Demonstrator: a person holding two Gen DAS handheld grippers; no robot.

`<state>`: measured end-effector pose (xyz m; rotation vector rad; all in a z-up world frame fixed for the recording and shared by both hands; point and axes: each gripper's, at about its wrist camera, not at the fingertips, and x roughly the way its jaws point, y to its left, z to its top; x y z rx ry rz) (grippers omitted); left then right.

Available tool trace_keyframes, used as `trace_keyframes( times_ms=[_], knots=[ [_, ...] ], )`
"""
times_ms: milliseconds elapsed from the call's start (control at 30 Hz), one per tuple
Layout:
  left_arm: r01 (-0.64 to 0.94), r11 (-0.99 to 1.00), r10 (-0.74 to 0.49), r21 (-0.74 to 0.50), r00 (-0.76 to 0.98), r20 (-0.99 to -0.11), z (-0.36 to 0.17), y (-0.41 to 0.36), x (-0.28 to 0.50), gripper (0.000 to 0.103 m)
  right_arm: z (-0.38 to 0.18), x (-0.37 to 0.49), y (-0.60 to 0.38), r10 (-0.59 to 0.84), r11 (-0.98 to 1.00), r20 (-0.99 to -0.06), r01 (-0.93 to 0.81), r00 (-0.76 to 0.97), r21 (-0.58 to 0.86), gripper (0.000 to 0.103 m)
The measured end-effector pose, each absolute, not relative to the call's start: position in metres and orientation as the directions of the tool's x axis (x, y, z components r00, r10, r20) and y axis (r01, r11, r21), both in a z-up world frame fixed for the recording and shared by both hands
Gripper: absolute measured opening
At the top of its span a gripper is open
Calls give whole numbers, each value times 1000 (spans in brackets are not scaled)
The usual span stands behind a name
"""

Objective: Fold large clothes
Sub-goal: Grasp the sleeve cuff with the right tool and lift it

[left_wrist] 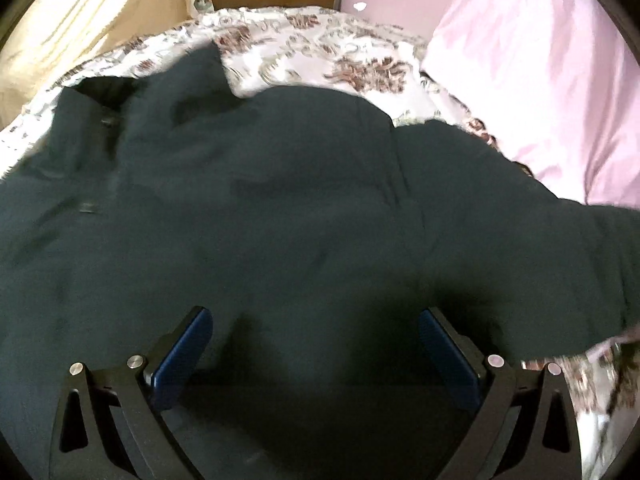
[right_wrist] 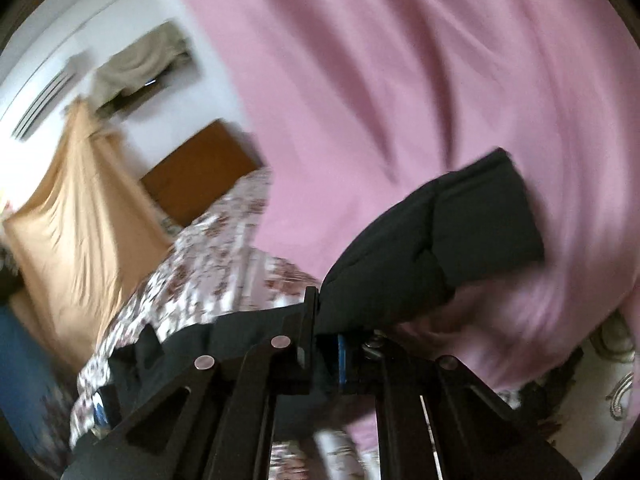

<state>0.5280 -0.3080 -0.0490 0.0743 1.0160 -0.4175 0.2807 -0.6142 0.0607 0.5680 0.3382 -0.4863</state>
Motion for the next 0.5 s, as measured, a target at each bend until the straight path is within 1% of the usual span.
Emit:
trace_keyframes(
  times_ms=[100,233,367,500],
  knots=[
    [390,911,-321,-135,463,-826,-22,-268,517,103,90,309,-576,-289,821,-404,442,868,362,7],
    [351,920,-334,-173,475,-814,1,-208,511,103,119,352,-518,-184,894,-388,318,903,315,7],
    [280,934,-339,-223,489,-804,16,-135,505,103,133,389,-449,-92,950,-399,200,912,238,7],
    [194,946,-324,-260,517,-792,25,-65,504,103,128,431,-376,-5,980,-440,92,898,177,7]
  ],
)
